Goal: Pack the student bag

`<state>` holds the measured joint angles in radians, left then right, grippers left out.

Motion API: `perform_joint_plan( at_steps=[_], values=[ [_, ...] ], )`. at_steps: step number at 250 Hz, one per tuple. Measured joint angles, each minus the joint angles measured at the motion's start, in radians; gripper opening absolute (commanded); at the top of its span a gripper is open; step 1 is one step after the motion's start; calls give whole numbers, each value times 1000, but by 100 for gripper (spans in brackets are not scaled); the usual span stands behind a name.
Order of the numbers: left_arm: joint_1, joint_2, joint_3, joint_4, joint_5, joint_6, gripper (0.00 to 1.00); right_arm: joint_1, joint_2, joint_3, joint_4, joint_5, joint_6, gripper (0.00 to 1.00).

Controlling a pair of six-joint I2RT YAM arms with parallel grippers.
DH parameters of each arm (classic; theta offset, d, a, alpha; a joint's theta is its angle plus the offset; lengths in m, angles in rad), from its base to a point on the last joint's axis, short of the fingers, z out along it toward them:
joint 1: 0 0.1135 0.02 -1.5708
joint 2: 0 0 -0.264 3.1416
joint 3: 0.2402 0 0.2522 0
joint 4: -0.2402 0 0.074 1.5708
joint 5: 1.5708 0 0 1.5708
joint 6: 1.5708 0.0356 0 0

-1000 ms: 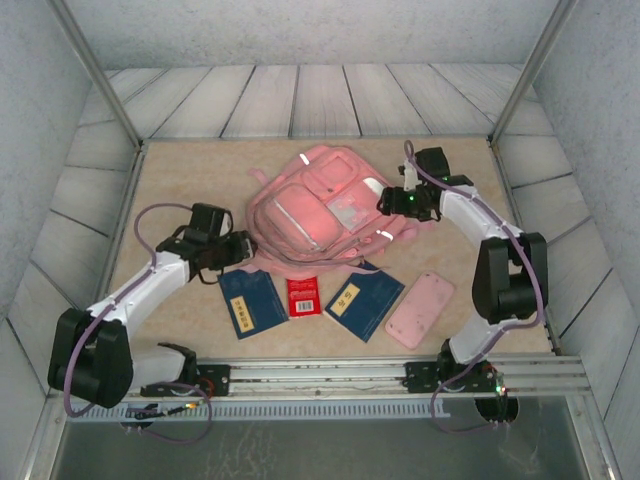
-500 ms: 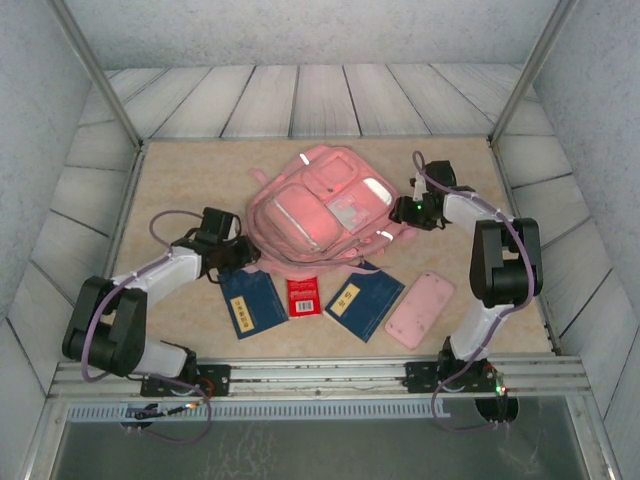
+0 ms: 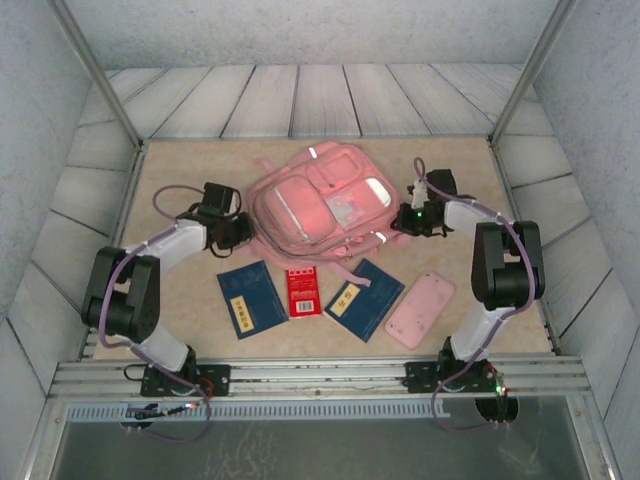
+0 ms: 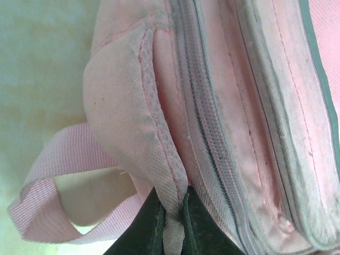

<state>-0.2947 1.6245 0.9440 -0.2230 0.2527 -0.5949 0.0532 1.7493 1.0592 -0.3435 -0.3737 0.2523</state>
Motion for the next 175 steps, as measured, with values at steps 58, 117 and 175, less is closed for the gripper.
perform_joint_plan(
  at_steps=[58,117,175],
  values=[
    [7,214,248,-19,-32,116,5,-3,-98,-121,75,-44,80,11],
    [13,306,351,-11,-48,185,5,-1,-188,-262,156,-100,178,20],
    [24,338,385,10,-9,224,21,3,-229,-261,130,-109,170,59]
  ],
)
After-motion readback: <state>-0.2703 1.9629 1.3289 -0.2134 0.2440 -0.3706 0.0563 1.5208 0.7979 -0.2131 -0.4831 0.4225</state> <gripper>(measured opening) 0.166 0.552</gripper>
